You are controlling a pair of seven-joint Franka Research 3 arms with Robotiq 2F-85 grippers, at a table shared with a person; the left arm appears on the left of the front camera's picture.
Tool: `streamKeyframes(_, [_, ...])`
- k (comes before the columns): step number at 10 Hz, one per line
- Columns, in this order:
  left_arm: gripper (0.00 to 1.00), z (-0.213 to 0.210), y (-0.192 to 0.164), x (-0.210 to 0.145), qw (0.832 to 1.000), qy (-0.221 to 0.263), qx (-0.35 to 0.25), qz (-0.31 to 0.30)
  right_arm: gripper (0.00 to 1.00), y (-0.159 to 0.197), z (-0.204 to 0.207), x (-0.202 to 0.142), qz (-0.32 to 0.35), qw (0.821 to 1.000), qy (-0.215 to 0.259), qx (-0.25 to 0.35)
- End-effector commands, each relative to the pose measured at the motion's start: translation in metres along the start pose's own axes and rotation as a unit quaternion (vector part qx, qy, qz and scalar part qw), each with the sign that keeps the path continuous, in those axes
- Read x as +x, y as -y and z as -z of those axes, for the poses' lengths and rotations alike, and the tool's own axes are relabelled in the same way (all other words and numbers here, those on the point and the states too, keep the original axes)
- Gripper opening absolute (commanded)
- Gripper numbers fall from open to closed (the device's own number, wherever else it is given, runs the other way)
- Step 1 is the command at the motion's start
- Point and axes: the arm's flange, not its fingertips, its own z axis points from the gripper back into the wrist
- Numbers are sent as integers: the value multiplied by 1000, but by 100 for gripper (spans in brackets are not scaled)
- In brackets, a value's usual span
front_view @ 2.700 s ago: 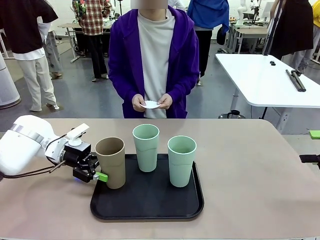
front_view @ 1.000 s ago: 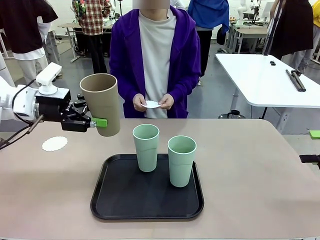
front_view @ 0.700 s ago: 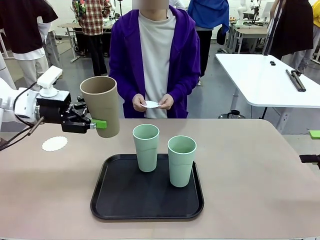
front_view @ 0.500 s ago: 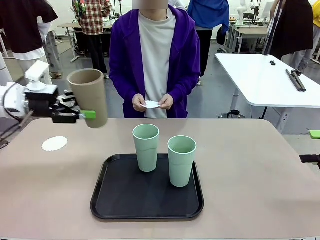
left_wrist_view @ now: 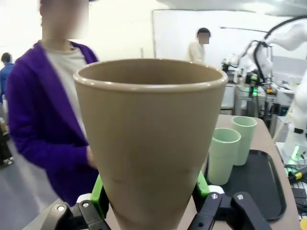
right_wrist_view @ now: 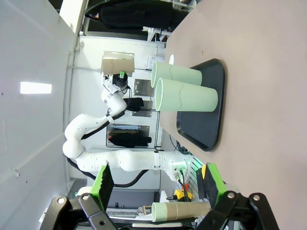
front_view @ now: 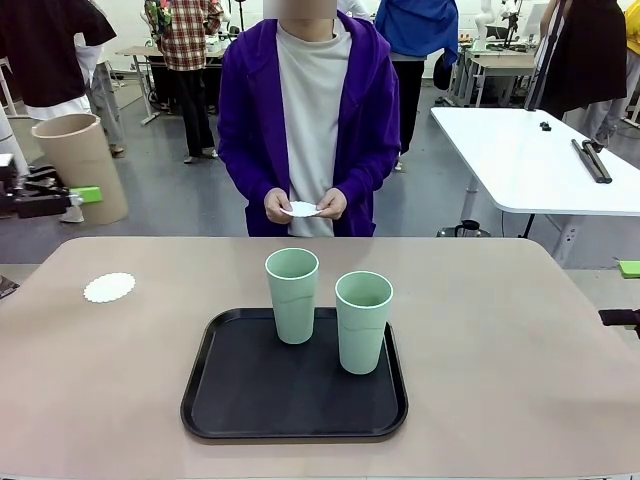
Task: Place coasters on the table and set cups on them.
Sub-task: Pick up one Reusable plastic cup and place it on a coaster set by the human.
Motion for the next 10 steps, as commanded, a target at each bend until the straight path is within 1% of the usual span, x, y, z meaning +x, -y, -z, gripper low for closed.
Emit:
streamKeyframes(1, [84, -16, -14, 2, 999, 16, 34, -17, 100, -1, -1, 0, 1, 1000, 2, 6])
streamKeyframes(3, [84, -25, -24, -7, 998, 11, 53, -26, 100, -1, -1, 0, 1, 1000, 2, 6])
streamKeyframes(5, [84, -22, -30, -12, 998, 3, 54, -35, 100, -1, -1, 0, 1, 1000, 2, 6])
streamKeyframes(6, [84, -32, -20, -15, 999, 4, 48, -18, 100, -1, -1, 0, 1, 1000, 2, 6])
streamKeyframes(10, [84, -32, -20, -15, 999, 4, 48, -18, 100, -1, -1, 0, 1, 1000, 2, 6])
